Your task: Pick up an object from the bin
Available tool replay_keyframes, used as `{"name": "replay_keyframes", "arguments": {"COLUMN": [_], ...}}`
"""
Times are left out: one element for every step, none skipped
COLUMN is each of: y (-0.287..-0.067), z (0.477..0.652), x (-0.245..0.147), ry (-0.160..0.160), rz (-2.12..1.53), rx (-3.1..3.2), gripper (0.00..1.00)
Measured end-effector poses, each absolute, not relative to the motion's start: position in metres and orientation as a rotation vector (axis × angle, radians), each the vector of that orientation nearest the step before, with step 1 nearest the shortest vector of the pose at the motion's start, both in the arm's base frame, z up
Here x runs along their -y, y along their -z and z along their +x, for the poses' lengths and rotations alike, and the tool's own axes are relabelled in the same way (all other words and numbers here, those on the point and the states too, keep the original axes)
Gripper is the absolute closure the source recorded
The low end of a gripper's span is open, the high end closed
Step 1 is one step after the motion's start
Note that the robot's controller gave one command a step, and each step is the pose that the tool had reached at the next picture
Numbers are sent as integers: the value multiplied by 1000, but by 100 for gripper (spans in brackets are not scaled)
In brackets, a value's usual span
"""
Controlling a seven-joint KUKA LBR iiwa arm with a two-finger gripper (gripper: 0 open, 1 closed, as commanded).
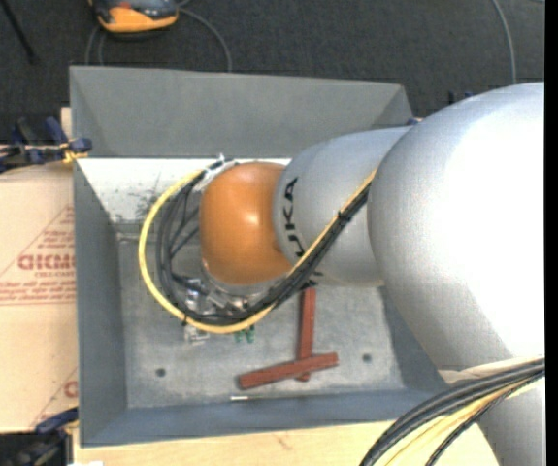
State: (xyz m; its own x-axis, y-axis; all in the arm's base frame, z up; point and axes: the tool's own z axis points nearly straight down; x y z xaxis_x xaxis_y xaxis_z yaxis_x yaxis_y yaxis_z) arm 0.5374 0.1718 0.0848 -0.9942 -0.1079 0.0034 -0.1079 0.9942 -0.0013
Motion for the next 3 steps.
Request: {"name": "replay_keyframes", "arguments": {"y": [-146,-145,-82], "z": [547,546,614], "x": [-123,-124,-111], "ry": [-1,1,2], "rz": [284,287,313], "rx": [3133,3131,3129], "gripper": [0,0,100]}}
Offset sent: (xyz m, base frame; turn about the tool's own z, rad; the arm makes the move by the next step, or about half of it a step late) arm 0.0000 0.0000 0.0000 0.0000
